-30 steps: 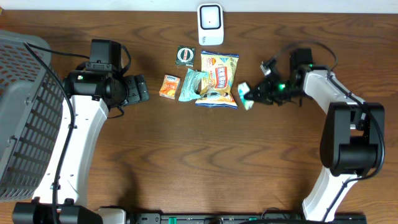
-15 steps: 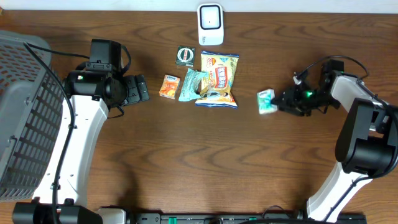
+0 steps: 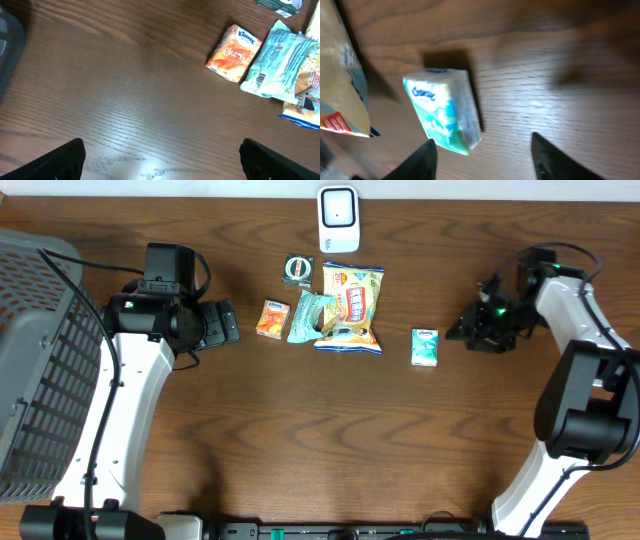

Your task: Scan the item barcode

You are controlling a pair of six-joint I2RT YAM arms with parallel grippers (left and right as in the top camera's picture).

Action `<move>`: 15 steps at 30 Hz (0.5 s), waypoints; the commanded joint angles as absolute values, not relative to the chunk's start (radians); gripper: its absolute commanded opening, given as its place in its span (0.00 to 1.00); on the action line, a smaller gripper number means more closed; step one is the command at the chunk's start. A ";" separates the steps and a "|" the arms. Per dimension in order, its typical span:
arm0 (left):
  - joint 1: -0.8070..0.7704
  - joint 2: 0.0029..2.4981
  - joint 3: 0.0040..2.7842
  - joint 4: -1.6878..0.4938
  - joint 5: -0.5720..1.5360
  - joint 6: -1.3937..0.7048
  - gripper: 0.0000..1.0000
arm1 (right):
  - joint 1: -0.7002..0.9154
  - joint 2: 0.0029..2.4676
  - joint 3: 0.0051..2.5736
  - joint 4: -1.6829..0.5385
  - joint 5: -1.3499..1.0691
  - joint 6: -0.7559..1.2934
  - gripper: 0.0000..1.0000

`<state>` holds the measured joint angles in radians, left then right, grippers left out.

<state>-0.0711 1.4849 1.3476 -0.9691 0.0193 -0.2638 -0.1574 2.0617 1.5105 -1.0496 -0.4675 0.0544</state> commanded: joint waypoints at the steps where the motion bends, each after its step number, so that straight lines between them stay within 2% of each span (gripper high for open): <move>1: -0.071 1.489 1.352 -0.971 0.007 -0.259 0.97 | -0.102 2.054 1.488 -1.023 -0.418 0.047 0.67; 2: -0.071 1.490 1.352 -0.971 0.007 -0.259 0.98 | -0.091 2.054 1.480 -1.008 -0.410 0.047 0.75; 3: -0.071 1.489 1.352 -0.971 0.007 -0.259 0.98 | -0.080 2.054 1.475 -0.997 -0.404 0.047 0.77; 7: -0.071 1.489 1.352 -0.971 0.007 -0.259 0.98 | -0.051 2.054 1.459 -0.941 -0.398 0.073 0.77; 10: -0.071 1.489 1.352 -0.972 0.007 -0.259 0.98 | -0.044 2.054 1.450 -0.903 -0.398 0.129 0.69; 15: -0.071 1.489 1.352 -0.971 0.007 -0.259 0.98 | -0.033 2.054 1.409 -0.867 -0.398 0.145 0.62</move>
<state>-0.0711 1.4849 1.3476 -0.9688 0.0193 -0.2638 -0.0463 2.0617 1.4437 -0.8787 -0.4038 0.1158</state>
